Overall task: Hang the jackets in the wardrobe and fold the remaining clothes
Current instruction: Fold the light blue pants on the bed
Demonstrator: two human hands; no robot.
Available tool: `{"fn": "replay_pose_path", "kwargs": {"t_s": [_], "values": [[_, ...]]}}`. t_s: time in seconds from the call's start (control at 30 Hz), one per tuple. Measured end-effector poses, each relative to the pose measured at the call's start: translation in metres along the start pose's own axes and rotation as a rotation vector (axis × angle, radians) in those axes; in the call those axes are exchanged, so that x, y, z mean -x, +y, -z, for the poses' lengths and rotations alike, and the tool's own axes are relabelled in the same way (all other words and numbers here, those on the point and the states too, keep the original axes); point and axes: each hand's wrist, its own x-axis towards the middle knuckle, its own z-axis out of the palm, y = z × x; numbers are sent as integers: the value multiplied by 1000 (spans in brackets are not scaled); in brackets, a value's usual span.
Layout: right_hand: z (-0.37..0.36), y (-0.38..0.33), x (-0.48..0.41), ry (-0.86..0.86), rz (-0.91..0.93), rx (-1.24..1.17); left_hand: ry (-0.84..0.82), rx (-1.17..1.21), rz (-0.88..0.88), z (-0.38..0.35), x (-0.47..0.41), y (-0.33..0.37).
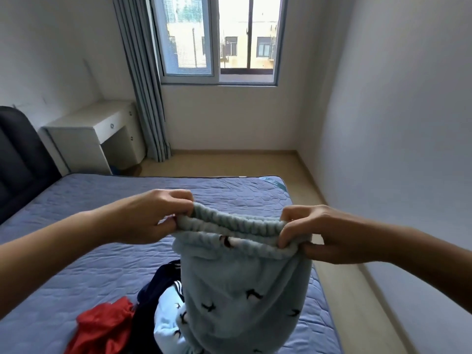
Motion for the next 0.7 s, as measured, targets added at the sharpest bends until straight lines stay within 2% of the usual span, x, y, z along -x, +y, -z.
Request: {"fn": "replay_pose_path", "kwargs": {"t_s": [0.13, 0.2, 0.33, 0.47, 0.6, 0.7], "values": [[3, 0, -2, 1, -28, 83, -103, -420, -173, -13, 4, 20], [8, -1, -3, 36, -5, 85, -101, -528, -200, -21, 1, 27], [18, -4, -3, 51, 2, 127, -119, -566, -157, -27, -3, 28], [27, -5, -4, -9, 18, 222, -206, -660, -122, -14, -4, 28], [29, 1, 3, -130, -30, 392, -144, -556, -133, 7, 1, 24], [22, 1, 3, -180, -53, 389, -44, -514, -145, 12, 2, 25]]}}
